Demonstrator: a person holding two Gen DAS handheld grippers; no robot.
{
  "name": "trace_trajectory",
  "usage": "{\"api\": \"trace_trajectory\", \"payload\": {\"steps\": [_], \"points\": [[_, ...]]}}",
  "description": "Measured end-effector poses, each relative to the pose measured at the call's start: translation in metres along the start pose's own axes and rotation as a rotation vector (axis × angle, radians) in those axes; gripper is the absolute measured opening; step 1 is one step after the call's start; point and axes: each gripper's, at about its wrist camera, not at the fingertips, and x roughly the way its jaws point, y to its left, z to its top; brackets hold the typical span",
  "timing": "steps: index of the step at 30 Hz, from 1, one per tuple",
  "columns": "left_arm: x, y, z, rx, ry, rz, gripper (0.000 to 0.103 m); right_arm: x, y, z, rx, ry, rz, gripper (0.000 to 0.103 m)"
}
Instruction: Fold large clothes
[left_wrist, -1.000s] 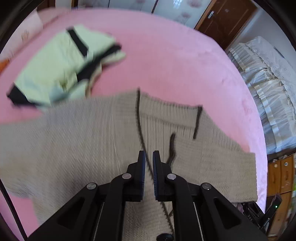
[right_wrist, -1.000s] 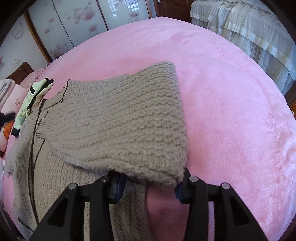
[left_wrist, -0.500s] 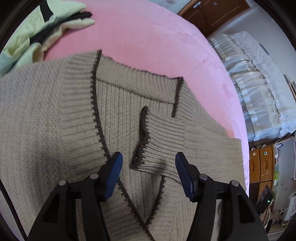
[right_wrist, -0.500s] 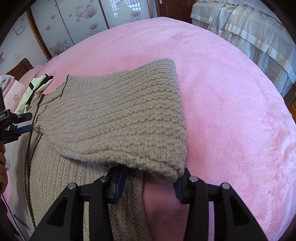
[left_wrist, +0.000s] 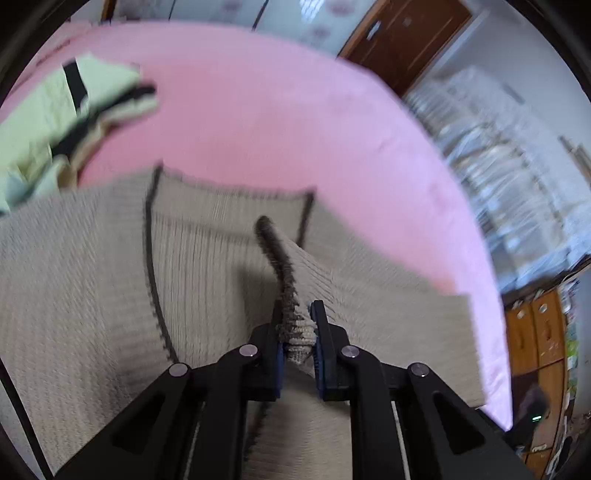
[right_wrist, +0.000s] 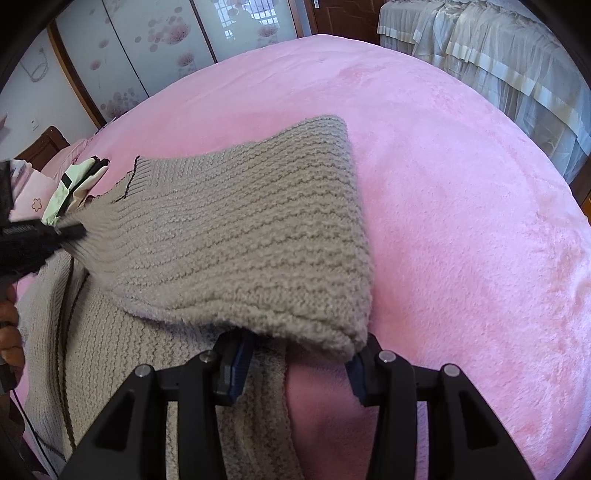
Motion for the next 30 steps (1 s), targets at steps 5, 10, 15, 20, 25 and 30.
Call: {"api": "trace_trajectory", "payload": {"steps": [5, 10, 15, 20, 25, 30], "points": [[-0.069, -0.005, 0.024, -0.017, -0.168, -0.042, 0.010, 0.002, 0.003, 0.003, -0.005, 0.003, -0.012, 0.045], [-0.098, 0.029, 0.028, -0.018, -0.221, 0.040, 0.010, 0.004, 0.021, 0.002, -0.100, -0.025, -0.086, 0.029], [-0.066, 0.091, -0.006, -0.078, -0.114, 0.169, 0.010, -0.001, 0.035, -0.007, -0.186, -0.054, -0.187, 0.020], [-0.026, 0.135, -0.041, -0.119, 0.021, 0.226, 0.011, -0.011, 0.042, -0.015, -0.294, -0.014, -0.216, 0.026], [-0.030, 0.134, -0.033, -0.079, 0.016, 0.213, 0.011, -0.054, 0.028, -0.022, -0.258, 0.011, -0.008, 0.046], [-0.050, 0.111, -0.009, 0.025, -0.065, 0.225, 0.011, -0.072, 0.011, -0.016, -0.177, -0.013, 0.044, 0.047]]}}
